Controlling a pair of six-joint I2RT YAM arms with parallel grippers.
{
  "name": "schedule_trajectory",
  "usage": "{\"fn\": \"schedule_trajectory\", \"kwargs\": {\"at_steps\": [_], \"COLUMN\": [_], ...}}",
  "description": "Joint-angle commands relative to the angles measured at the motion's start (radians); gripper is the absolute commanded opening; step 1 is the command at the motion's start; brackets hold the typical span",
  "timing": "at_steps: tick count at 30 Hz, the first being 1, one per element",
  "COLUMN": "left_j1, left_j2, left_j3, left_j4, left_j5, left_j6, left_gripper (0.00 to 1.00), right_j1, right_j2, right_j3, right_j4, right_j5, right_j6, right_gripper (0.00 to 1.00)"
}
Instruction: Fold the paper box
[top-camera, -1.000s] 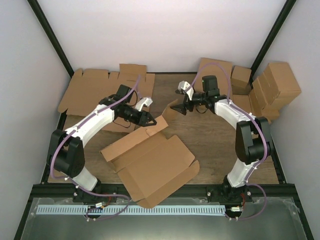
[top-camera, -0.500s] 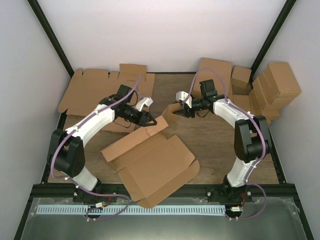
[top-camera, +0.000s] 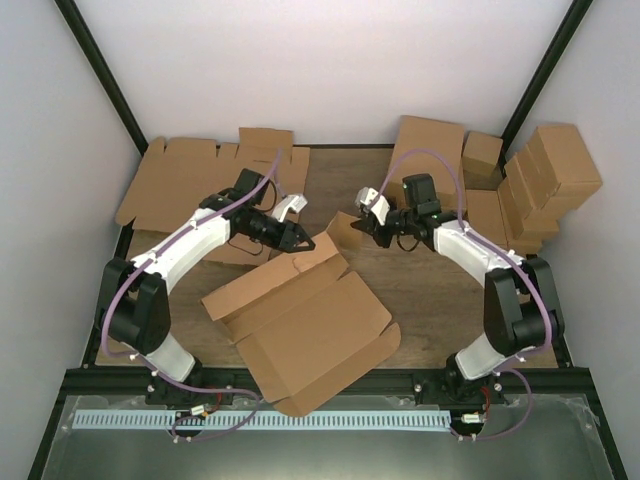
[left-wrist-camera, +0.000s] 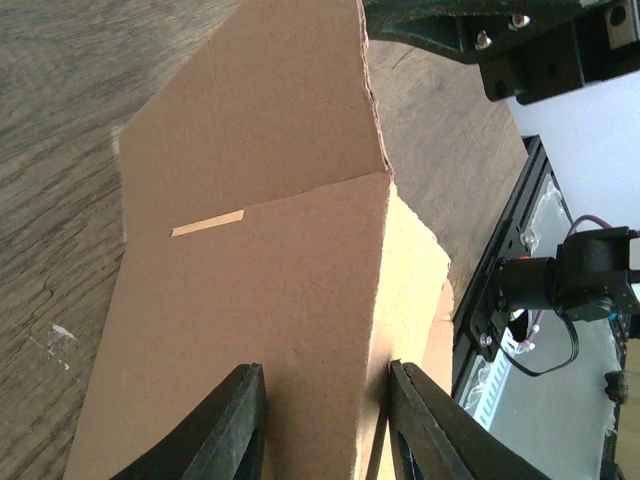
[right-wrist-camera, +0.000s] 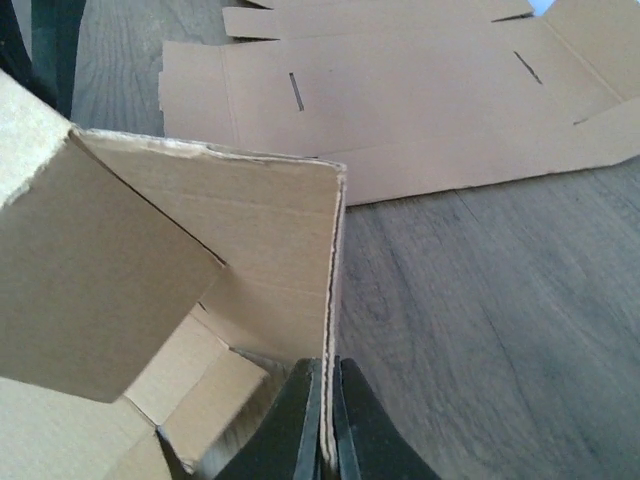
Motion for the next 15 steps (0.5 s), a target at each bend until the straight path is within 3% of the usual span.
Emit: {"fn": "schedule_trajectory", "kwargs": {"at_steps": [1, 10, 15], "left_j1": [-0.001, 0.001, 0.002], "left_j2": [0.018, 0.018, 0.022], "left_j3": [0.016, 0.024, 0.046], "left_j4": [0.022, 0.043, 0.033], "left_j5": [-0.010, 0.024, 0.028], "left_j6": [-0.014, -0.036, -0.037], "left_gripper": [0.35, 0.35, 0.35], "right_j1": [0.073, 0.172, 0.270], "right_j2": [-0.076, -0.210, -0.247], "right_j3": [-0.025, -0.092, -0.070], "right_j4": [0.079, 0.090, 0.042], "right_j5": [0.036, 0.165, 0.275], "right_j6": [0.223, 0.550, 0.634], "right_gripper": [0.01, 0.01, 0.01]}}
